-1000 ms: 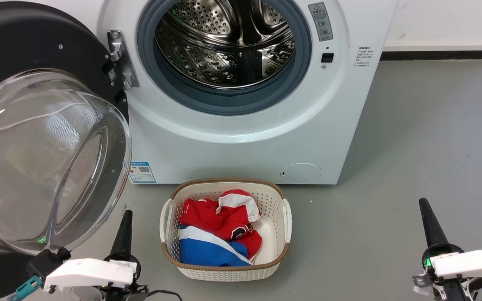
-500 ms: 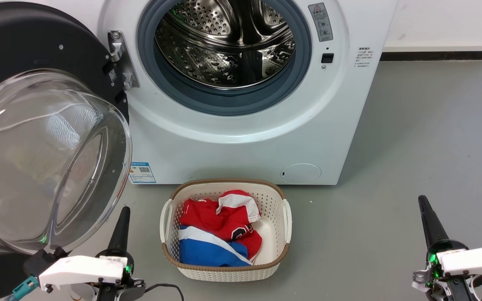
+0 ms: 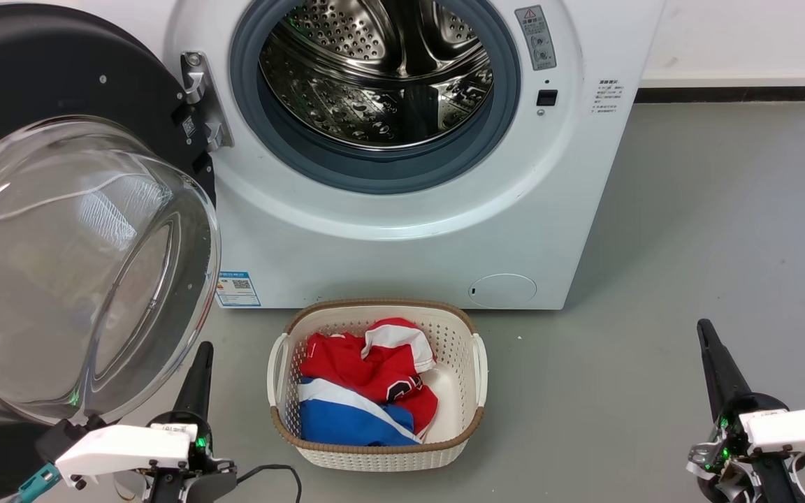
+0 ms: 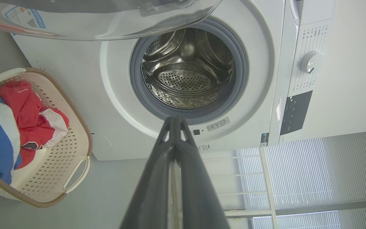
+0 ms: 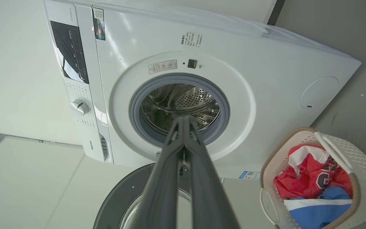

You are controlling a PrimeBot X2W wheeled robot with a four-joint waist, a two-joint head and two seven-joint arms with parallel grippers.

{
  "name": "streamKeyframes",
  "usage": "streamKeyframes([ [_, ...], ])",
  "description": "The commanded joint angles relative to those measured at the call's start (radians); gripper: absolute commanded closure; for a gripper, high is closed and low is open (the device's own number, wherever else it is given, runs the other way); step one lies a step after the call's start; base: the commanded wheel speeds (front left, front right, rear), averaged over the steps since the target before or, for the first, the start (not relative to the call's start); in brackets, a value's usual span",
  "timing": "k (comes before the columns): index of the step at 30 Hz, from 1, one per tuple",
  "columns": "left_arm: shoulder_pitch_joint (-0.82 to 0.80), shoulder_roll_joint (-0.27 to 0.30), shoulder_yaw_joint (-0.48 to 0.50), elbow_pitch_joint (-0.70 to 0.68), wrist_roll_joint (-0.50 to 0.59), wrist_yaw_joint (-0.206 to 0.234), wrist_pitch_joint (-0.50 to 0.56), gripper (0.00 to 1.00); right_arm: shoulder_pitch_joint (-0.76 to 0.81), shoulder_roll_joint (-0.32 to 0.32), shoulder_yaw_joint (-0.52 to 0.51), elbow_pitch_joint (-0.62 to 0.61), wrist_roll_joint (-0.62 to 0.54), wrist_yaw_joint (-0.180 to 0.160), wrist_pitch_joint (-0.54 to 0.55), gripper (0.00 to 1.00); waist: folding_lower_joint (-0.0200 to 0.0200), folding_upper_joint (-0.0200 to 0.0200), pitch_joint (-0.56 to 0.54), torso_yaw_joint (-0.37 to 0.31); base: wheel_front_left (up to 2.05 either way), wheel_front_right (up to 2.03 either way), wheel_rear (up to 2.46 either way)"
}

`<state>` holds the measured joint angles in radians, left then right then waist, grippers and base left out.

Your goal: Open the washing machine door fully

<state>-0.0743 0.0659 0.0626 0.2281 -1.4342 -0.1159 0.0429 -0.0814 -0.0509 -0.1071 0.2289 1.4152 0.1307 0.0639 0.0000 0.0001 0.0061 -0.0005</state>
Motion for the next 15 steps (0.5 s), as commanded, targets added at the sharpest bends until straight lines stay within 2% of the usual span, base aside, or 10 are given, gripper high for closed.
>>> streamKeyframes([
  [1,-0.022,0.004,0.005,0.0,-0.026,-0.009,0.009,1.0,-0.016,0.001,-0.003,0.001,0.029,0.0,0.009,1.0,0.0,-0.0001,0.0,0.0,0.0,0.0,0.0],
  [15,-0.033,0.002,0.022,0.011,-0.123,-0.014,0.038,1.0,-0.027,0.001,-0.006,0.01,0.125,0.0,0.035,1.0,0.0,-0.0001,-0.002,0.0,0.0,0.0,0.0],
])
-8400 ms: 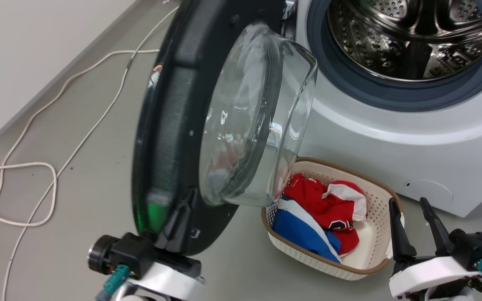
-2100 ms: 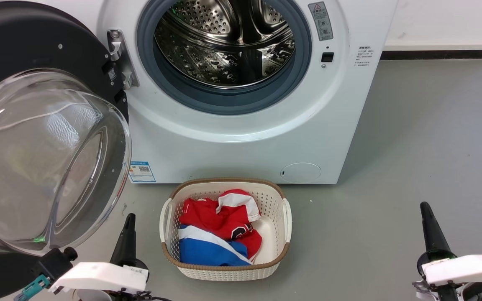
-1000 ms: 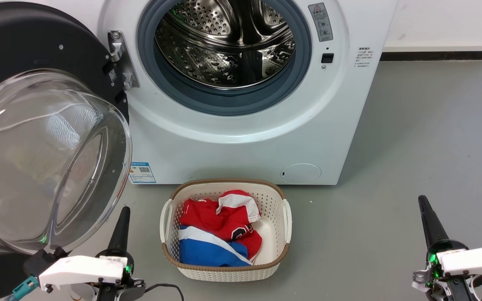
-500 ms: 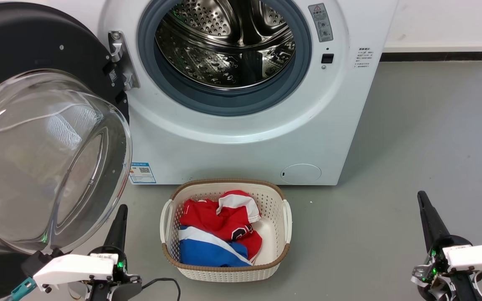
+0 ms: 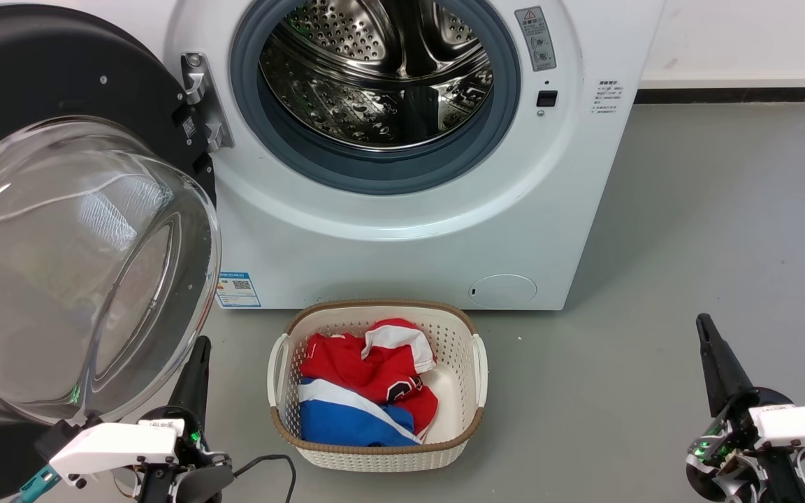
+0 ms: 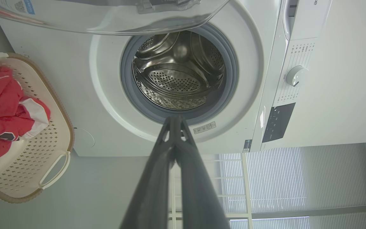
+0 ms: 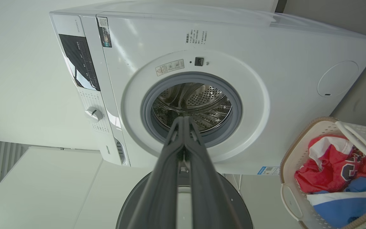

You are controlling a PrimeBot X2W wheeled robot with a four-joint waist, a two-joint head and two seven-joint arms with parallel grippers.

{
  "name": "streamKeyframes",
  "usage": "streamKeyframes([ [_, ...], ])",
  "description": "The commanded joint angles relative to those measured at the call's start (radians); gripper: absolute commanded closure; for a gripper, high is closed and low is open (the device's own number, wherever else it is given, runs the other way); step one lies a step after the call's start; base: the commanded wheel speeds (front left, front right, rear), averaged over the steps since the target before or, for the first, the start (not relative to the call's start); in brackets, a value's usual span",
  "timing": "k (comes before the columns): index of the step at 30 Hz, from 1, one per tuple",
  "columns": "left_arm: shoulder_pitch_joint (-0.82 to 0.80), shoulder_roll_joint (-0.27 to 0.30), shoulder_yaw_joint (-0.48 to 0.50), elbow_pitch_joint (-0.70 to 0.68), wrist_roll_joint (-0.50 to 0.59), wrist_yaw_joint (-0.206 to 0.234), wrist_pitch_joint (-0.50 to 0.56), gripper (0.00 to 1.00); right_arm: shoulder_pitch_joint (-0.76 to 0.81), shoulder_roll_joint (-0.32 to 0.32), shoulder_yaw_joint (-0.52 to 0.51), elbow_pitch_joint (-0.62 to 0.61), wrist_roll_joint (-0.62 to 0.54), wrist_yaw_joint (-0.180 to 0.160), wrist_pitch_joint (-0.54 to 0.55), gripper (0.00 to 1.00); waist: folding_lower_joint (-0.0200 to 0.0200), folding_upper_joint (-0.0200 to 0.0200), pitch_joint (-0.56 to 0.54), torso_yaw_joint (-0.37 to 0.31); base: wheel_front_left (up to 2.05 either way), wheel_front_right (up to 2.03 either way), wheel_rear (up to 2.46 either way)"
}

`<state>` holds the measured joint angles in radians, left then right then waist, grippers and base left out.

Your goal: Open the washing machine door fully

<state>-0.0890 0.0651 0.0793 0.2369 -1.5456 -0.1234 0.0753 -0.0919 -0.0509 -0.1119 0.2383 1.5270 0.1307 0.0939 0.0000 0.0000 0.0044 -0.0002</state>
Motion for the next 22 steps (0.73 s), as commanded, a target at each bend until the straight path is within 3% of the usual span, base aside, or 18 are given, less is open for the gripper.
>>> streamKeyframes([
  [1,-0.018,0.002,0.006,0.002,-0.019,-0.007,0.007,1.0,-0.015,0.001,-0.001,0.001,0.021,0.0,0.005,1.0,0.0,0.0,0.0,0.0,0.0,0.0,0.0],
  [11,-0.022,0.001,0.016,0.01,-0.086,-0.009,0.027,1.0,-0.022,0.001,-0.004,0.008,0.088,0.0,0.024,1.0,0.0,0.0,-0.001,0.0,0.0,0.0,0.0],
  [22,-0.023,-0.002,0.02,0.009,-0.079,-0.01,0.027,1.0,-0.022,0.001,-0.003,0.008,0.087,0.0,0.024,1.0,0.0,0.0,-0.001,0.0,0.0,0.0,0.0],
])
